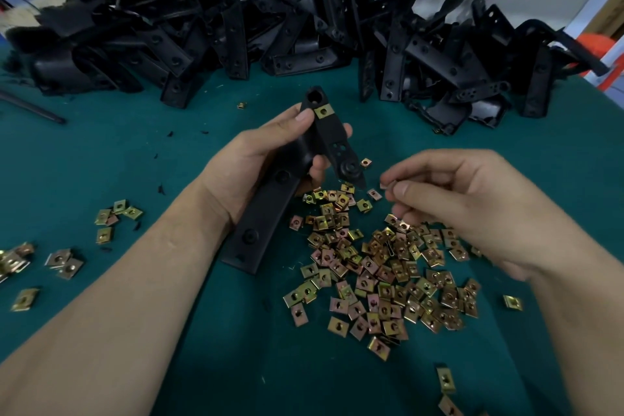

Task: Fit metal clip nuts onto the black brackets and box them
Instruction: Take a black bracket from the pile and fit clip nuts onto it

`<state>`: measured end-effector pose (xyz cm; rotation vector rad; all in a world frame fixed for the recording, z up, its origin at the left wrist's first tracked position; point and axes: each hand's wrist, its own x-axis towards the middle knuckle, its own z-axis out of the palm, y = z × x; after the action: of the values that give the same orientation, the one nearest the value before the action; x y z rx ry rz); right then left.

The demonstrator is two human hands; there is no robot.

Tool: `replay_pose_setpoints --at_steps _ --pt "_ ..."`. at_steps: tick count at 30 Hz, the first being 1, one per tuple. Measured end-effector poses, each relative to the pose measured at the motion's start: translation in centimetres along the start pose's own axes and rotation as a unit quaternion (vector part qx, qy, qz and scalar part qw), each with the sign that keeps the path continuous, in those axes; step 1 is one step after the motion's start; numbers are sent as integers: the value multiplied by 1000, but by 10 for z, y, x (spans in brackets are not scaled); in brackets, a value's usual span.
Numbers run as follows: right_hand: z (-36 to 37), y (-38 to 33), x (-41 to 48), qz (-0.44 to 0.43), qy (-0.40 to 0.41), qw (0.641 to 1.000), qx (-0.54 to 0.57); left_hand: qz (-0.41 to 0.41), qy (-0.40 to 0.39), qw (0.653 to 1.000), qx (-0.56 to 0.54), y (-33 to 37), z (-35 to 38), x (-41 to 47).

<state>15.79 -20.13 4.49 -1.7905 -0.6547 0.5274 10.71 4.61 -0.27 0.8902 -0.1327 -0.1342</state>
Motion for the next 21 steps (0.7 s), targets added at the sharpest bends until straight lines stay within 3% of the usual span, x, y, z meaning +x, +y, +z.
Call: replay_pose_setpoints --at_steps 7,12,21 --pt "28 1 8 17 55 976 208 -8 -71 996 61 -3 2 -1" --pt "42 0 8 16 53 958 280 5 -55 987 148 -6 3 -1" --pt "50 -6 6 28 87 946 309 21 -43 987 156 -5 2 -1"
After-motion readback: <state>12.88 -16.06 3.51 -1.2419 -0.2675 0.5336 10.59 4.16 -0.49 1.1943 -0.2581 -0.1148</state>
